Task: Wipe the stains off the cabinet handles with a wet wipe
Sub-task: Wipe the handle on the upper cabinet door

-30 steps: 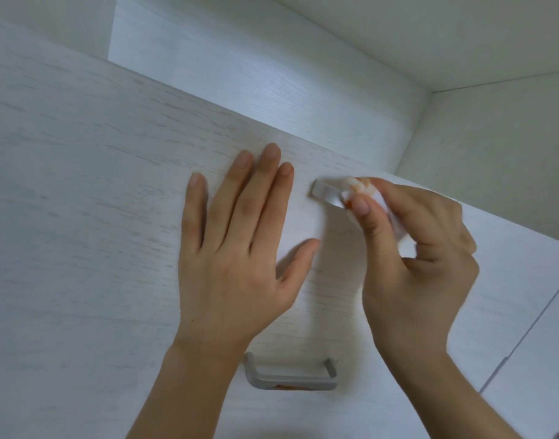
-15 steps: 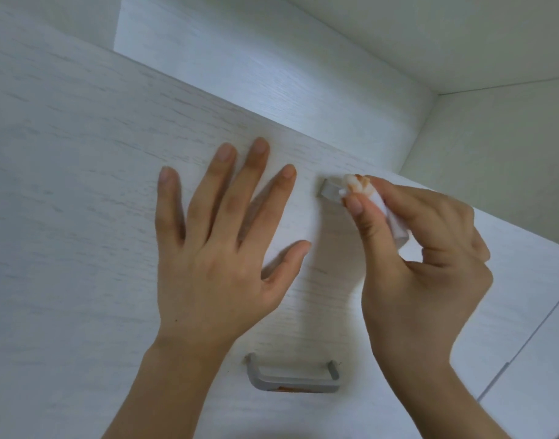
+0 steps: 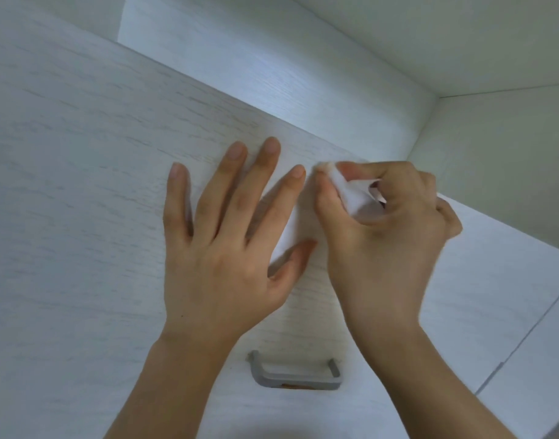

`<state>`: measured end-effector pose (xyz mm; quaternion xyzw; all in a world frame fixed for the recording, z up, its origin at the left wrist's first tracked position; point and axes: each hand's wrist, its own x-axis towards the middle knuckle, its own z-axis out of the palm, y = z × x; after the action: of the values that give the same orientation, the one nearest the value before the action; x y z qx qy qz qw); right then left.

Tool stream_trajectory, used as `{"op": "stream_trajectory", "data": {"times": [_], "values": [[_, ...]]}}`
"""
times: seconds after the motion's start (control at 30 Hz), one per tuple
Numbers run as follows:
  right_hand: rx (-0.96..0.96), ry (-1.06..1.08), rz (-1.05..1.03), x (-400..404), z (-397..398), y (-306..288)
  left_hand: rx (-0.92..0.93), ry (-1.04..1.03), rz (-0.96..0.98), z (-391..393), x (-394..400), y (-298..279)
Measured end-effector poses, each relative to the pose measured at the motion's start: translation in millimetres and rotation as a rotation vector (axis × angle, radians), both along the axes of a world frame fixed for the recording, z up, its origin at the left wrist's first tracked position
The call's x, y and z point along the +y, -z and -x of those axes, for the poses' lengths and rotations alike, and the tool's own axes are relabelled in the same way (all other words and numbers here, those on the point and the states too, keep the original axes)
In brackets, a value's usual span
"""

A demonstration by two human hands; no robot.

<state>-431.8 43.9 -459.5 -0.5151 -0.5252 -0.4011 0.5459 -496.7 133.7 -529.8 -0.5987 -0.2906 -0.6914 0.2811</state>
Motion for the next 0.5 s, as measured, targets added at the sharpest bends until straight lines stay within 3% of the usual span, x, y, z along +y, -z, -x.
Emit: {"op": "stream_trajectory", "data": {"times": [0.1, 0.27, 0.5], "values": [[0.0, 0.023, -0.074, -3.5, -3.3, 5.8, -0.002, 0.006, -0.004, 1.1, -0.1, 1.0], [0.232, -0.118, -0.207, -14.5, -10.6, 14.2, 0.014, 0.008, 0.015, 1.1, -0.5, 0.8], [0.053, -0.051, -0.113, 3.2, 0.2, 9.8, -0.004, -0.008, 0.0, 0.0, -0.4, 0.1]]}}
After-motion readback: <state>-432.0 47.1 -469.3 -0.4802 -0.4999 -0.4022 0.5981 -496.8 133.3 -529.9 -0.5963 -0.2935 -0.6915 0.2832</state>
